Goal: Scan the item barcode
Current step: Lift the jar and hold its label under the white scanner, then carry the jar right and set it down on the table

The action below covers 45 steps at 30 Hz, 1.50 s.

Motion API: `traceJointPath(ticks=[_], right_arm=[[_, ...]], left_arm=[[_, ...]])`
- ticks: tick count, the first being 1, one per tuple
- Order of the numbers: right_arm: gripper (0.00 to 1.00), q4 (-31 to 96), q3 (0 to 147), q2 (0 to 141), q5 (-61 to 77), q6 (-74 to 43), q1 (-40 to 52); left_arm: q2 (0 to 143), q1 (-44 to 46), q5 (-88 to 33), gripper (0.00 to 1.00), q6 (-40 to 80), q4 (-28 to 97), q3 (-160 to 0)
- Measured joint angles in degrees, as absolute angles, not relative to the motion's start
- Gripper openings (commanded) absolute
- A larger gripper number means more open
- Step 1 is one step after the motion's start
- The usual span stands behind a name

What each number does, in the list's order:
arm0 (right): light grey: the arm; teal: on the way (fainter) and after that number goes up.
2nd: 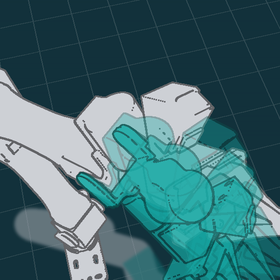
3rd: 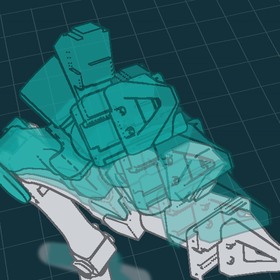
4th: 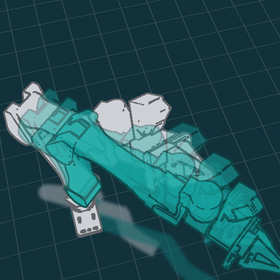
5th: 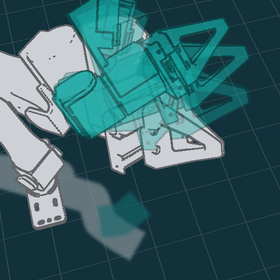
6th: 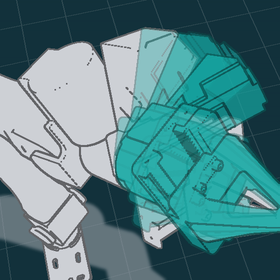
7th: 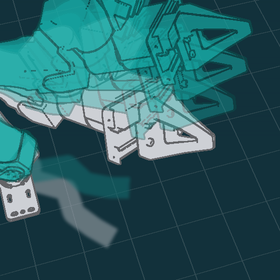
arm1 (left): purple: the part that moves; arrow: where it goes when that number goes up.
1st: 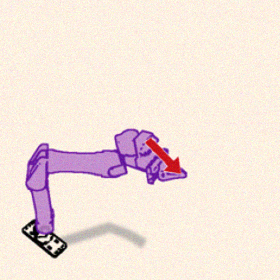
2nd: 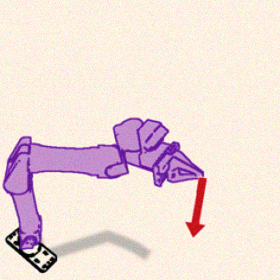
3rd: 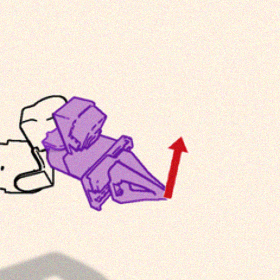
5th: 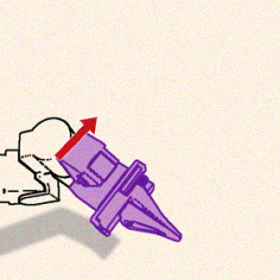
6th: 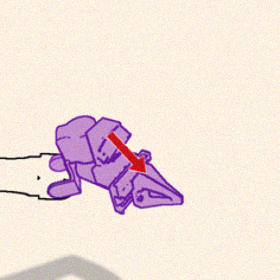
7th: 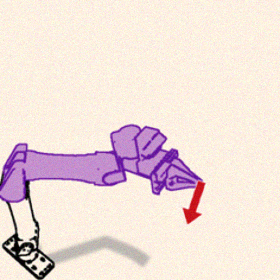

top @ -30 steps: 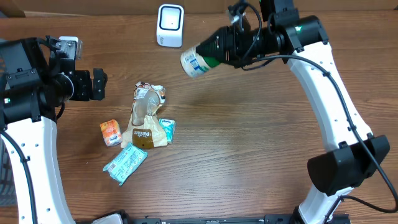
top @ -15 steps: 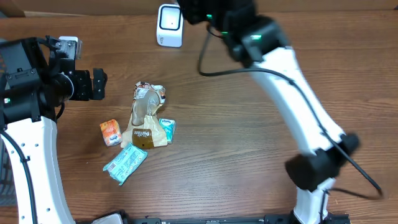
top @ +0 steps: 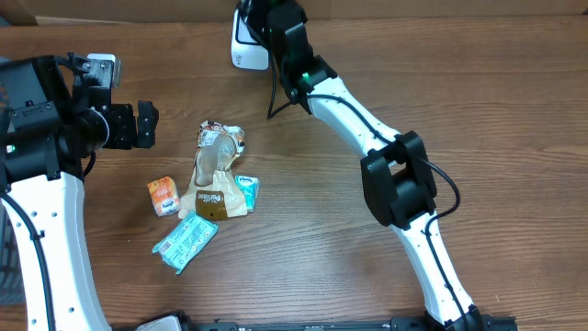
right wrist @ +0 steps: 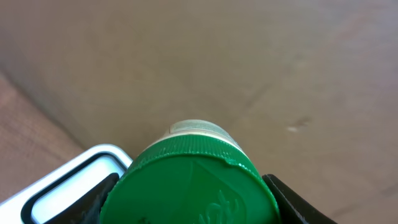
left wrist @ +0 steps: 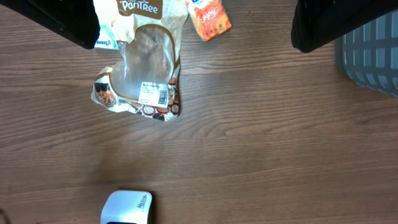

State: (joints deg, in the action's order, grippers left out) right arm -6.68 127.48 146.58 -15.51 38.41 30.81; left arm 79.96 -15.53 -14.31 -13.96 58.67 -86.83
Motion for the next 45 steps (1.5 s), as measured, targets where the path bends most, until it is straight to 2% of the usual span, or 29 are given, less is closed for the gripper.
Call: traceJointPath(ticks=[6, 11, 22, 25, 29, 35, 39, 40, 42, 45], right_arm=[[0.17, -9.26, 127.48, 148.70, -10.66, 50.00, 30.89], [0.17, -9.45, 127.48, 148.79, -9.80, 54.28, 30.89], [0.17, -9.04, 127.48, 148.79, -10.39, 55.51, 31.55], [0.17, -6.31, 127.48, 148.73, -10.96, 52.51, 31.97], [0.18, 3.29, 127.44, 145.91, -10.98, 41.93, 32.25], [0.17, 24.64, 127.07, 131.50, -10.85, 23.38, 32.25], [0.17, 45.25, 127.57, 115.33, -8.93, 9.50, 31.79], [0.20, 51.51, 128.07, 111.55, -7.53, 6.70, 31.31], [0.21, 62.37, 128.68, 106.67, -5.82, 2.52, 29.69], [0.21, 71.40, 128.97, 104.60, -4.73, -1.15, 26.72]], left_arm=[[79.96, -15.53, -14.31, 1.00, -13.96, 58.65, -86.83], [79.96, -15.53, -14.31, 1.00, -13.96, 58.65, -86.83], [79.96, -15.53, -14.31, 1.00, -13.96, 58.65, -86.83], [79.96, -15.53, -14.28, 1.00, -13.96, 58.65, -86.83], [79.96, -15.53, -14.28, 1.00, -13.96, 58.63, -86.83], [79.96, -15.53, -14.31, 1.00, -13.96, 58.67, -86.83], [79.99, -15.53, -14.28, 1.00, -13.96, 58.57, -86.83], [80.01, -15.53, -14.28, 1.00, -13.96, 58.63, -86.83], [80.01, -15.53, -14.31, 1.00, -13.96, 58.59, -86.83], [80.01, -15.53, -14.31, 1.00, -13.96, 58.63, -86.83]])
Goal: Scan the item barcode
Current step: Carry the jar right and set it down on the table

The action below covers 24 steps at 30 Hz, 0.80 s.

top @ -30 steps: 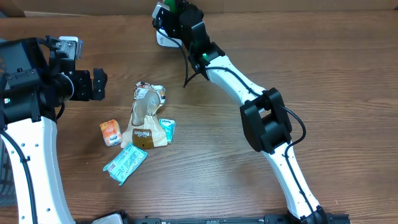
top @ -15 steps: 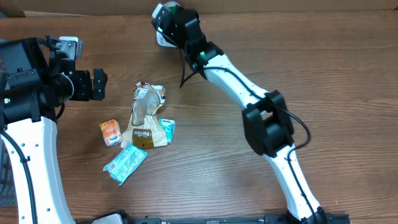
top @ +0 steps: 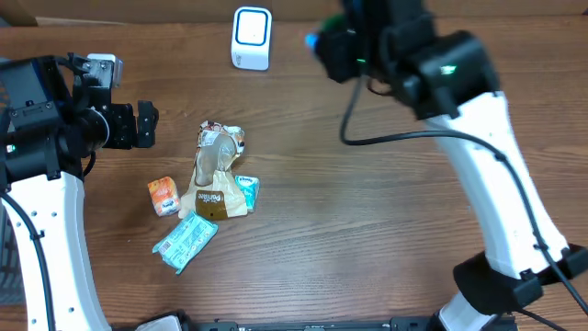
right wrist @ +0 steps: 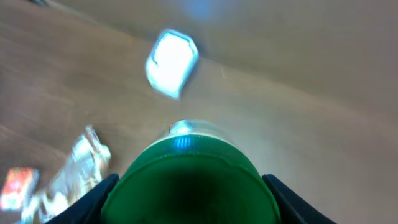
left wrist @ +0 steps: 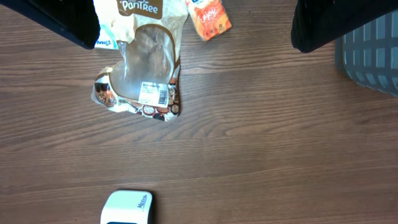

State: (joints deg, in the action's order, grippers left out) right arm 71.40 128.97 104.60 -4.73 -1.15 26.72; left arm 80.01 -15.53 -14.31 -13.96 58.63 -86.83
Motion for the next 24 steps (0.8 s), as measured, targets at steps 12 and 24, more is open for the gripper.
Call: traceJointPath(ticks=[12, 24], right_arm=[[0.20, 75.40, 105.97, 108.44, -2.81, -9.26, 7.84], [0.22, 60.88, 85.52, 108.55, -4.12, -10.48, -5.21]], left_arm=[[80.01, -15.53, -14.31, 1.00, -13.96, 58.63, -86.83], [80.01, -15.53, -14.31, 1.00, -13.96, 58.59, -86.83]])
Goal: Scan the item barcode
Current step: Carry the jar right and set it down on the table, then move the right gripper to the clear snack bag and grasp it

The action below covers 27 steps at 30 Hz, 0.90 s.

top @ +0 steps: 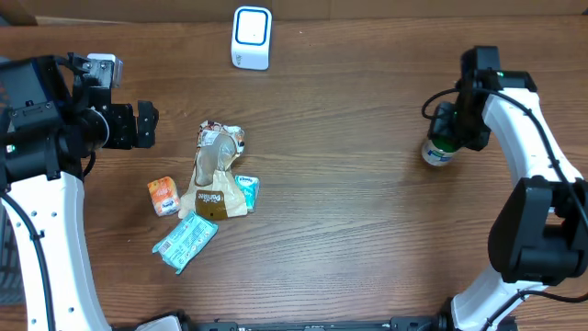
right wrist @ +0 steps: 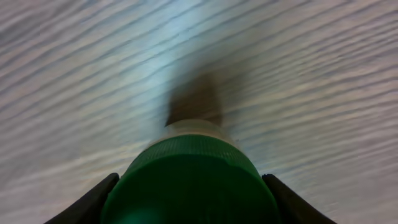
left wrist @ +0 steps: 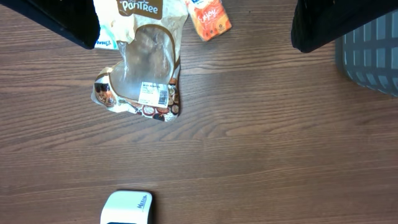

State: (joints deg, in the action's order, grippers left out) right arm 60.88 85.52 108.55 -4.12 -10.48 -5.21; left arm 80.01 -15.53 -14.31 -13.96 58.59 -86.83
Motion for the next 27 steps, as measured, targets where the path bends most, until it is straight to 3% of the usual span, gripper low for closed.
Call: traceJointPath(ticks=[7, 9, 12, 14, 22, 27], right_arm=[[0.27, 52.77, 80.38, 108.55, -9.93, -10.41, -6.02], [0.57, 51.77, 79.59, 108.55, -10.92, -10.44, -6.02], [0.85, 51.90, 79.59, 108.55, -10.57, -10.33, -6.02], [0.96, 53.82, 79.66, 108.55, -9.56, -10.52, -6.02], [1.00, 66.89, 89.14, 108.66, -7.31, -10.31, -6.02], [1.00, 77.73, 105.36, 108.57, 0.99, -10.31, -5.56]], left_arm=[[80.01, -15.53, -14.31, 1.00, -13.96, 58.63, -86.83], [80.01, -15.53, -14.31, 1.00, -13.96, 58.65, -86.83], [80.01, -15.53, -14.31, 1.00, -13.96, 58.63, -86.83], [80.01, -15.53, -14.31, 1.00, -13.96, 58.63, -86.83], [80.01, -15.53, -14.28, 1.00, -13.96, 58.70, -86.83], [80.01, -15.53, -14.28, 1.00, -13.96, 58.65, -86.83]])
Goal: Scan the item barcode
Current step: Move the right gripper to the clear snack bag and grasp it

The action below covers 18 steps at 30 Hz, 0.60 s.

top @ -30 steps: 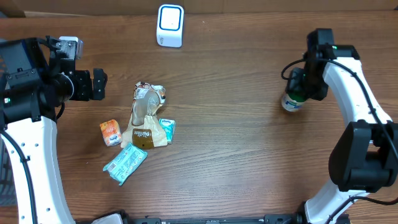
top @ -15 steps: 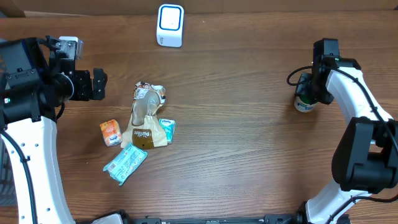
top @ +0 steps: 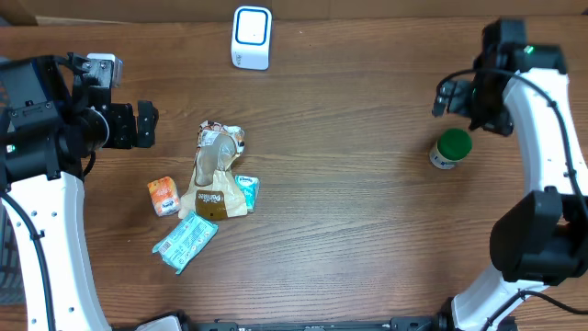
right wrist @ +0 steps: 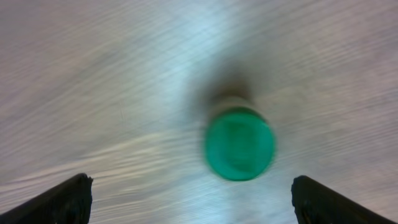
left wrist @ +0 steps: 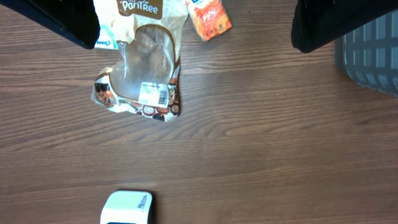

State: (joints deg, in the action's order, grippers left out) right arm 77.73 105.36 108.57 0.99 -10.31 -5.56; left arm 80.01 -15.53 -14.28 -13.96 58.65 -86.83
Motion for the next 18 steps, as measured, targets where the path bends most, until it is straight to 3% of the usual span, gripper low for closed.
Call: traceJointPath(ticks=[4, 9, 12, 18], right_arm=[[1.00, 78.08, 112.03, 108.31, 14.24, -10.33, -3.84], [1.00, 68.25, 109.89, 108.22, 29.58, -10.52, 2.90], [1.00, 61.06, 105.30, 108.18, 31.88, -12.49, 8.97], [0.86, 37.41, 91.92, 113.40, 29.10, -29.10, 30.04]], left_arm=[[80.01, -15.53, -14.28, 1.00, -13.96, 58.61, -86.83], [80.01, -15.53, -14.31, 1.00, -13.96, 58.65, -86.83], [80.01, -15.53, -14.31, 1.00, -13.96, 58.65, -86.83], [80.03, -15.53, -14.31, 1.00, -13.96, 58.67, -86.83]])
